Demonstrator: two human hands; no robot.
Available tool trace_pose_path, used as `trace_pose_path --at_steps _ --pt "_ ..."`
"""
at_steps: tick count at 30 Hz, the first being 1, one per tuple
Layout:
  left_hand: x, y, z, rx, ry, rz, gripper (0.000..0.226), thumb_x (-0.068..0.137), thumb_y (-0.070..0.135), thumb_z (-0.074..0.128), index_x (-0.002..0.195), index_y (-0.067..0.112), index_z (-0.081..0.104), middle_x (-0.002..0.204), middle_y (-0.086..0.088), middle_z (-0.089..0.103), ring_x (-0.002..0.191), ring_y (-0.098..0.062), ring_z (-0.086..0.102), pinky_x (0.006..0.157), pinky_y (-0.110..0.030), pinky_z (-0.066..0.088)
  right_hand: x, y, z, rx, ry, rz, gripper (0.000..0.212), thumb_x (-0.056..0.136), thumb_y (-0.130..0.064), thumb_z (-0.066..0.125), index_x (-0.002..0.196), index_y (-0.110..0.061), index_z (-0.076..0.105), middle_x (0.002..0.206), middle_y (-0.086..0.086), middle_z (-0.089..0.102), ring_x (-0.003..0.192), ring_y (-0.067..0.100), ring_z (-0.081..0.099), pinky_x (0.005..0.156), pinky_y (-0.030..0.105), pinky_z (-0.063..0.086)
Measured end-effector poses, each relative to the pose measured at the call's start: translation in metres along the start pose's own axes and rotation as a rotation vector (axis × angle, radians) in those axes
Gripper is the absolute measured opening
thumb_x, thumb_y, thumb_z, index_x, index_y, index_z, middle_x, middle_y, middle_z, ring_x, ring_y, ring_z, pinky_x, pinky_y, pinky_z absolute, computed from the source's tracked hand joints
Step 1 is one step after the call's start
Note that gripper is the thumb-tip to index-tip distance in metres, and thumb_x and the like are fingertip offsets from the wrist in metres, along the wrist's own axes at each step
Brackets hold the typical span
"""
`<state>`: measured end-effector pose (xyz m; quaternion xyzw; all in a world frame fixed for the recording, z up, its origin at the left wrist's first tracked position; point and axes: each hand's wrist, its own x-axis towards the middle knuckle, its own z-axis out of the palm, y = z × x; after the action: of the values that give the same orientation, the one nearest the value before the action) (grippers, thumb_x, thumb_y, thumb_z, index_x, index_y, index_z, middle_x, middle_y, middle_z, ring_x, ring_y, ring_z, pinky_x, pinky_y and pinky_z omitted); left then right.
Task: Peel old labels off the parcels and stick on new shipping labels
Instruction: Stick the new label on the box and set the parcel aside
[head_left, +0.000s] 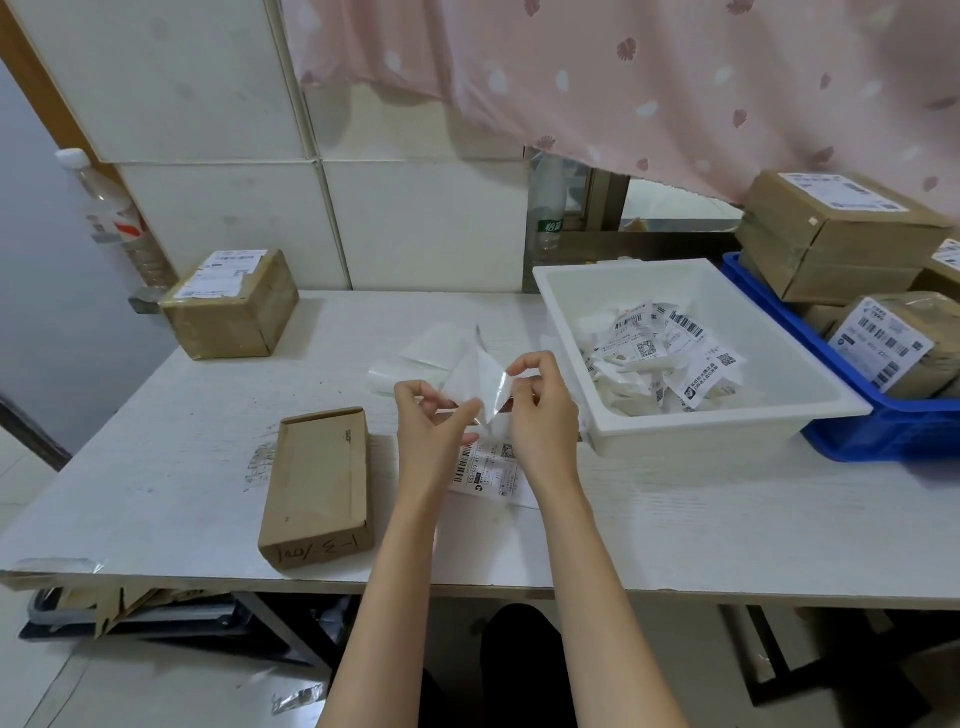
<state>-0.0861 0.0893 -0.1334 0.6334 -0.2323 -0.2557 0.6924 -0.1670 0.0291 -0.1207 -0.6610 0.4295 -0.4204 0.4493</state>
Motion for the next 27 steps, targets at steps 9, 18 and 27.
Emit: trace_pose_path --at_steps 9,18,27 --pt "0.007 -0.007 -0.002 0.098 0.108 0.118 0.025 0.089 0.000 0.055 0.079 0.021 0.065 0.069 0.009 0.059 0.059 -0.005 0.049 0.060 -0.024 0.040 0.007 -0.001 -0.007 0.138 -0.017 0.110 0.032 0.091 0.000 0.042 0.075 -0.023 0.058 0.071 -0.012 0.061 0.074 0.023 0.066 0.068 0.036 0.047" --pt "0.010 -0.007 -0.001 0.031 0.060 -0.012 0.019 0.081 0.020 0.071 0.099 0.014 0.073 0.102 -0.001 0.072 0.082 -0.008 0.067 0.080 -0.028 0.057 0.009 -0.013 -0.014 0.393 -0.040 0.176 0.029 0.095 -0.004 0.043 0.090 -0.014 0.070 0.086 -0.001 0.070 0.071 0.010 0.066 0.066 0.015 0.045" --pt "0.013 -0.015 -0.002 0.338 0.110 0.053 0.029 0.087 0.005 0.059 0.112 0.018 0.065 0.117 -0.005 0.065 0.092 -0.026 0.065 0.085 -0.034 0.053 0.006 -0.030 -0.029 0.541 0.076 0.116 0.025 0.096 -0.008 0.046 0.087 -0.008 0.069 0.060 -0.004 0.064 0.067 0.008 0.062 0.083 0.023 0.047"
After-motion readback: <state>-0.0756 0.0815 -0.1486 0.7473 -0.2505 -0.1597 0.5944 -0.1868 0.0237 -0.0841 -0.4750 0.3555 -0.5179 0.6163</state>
